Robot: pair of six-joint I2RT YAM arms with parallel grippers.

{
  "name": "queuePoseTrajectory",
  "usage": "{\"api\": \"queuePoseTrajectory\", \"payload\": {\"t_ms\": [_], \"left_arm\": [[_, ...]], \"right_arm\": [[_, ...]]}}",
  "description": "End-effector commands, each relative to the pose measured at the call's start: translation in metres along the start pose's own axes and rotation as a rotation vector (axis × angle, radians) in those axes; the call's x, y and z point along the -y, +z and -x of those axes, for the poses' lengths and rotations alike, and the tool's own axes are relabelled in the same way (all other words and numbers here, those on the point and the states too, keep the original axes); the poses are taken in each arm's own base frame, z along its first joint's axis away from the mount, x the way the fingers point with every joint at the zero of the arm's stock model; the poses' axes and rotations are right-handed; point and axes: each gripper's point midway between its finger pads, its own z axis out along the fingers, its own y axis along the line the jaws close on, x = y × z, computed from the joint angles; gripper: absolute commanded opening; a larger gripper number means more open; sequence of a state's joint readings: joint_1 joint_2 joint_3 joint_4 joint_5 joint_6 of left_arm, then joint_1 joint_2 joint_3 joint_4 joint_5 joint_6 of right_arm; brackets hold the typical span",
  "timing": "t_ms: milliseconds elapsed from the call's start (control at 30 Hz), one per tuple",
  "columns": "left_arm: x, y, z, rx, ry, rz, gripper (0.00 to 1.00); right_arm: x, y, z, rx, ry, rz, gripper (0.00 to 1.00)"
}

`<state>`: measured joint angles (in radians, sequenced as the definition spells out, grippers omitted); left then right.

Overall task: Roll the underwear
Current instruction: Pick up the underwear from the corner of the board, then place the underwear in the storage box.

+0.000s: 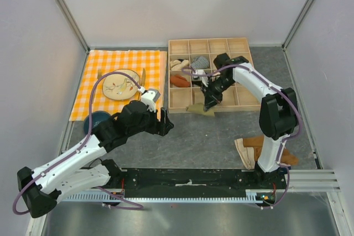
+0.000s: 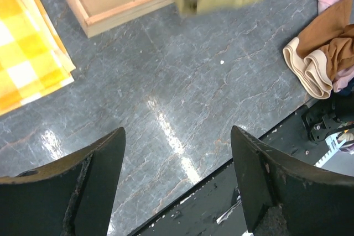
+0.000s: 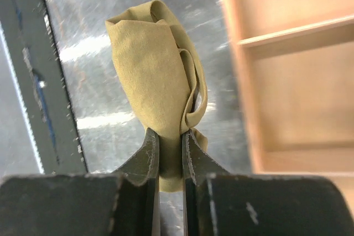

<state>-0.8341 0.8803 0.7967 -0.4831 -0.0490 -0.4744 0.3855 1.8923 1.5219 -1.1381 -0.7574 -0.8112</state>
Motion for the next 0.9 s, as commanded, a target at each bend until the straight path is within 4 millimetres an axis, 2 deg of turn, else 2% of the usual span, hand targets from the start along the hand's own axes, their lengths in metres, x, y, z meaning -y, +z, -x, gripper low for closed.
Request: {"api": "queuePoseTrajectory", "payload": {"t_ms": [0,133,267,500,700,867], "left_arm": [[-0.005,-0.003,-0.015,-0.023,-0.091,0.005,0.82],[-0.013,-0.006,-0.024,-0.028,-0.146,0.034,0.83],[-0.020,-0.011,-0.029,-0.038,-0.176,0.061,0.83],[-0.033,-0.022,-0.034,-0.072,-0.201,0.136,0.85],[-0.039,-0.029,-0.034,-0.062,-0.247,0.172,0.85],[-0.042,-0.038,-0.029,-0.024,-0.280,0.187,0.85]], "right_arm": [[0.024,-0.031,0.032,0.063,0.024,-0.099,0.06],[0.045,-0.035,0.051,0.094,0.065,-0.150,0.06],[0.052,-0.027,0.069,0.141,0.118,-0.183,0.05],[0.060,0.011,0.109,0.222,0.180,-0.279,0.04],[0.085,0.038,0.103,0.251,0.309,-0.379,0.03],[0.107,0.048,0.093,0.255,0.379,-0.462,0.03]]}}
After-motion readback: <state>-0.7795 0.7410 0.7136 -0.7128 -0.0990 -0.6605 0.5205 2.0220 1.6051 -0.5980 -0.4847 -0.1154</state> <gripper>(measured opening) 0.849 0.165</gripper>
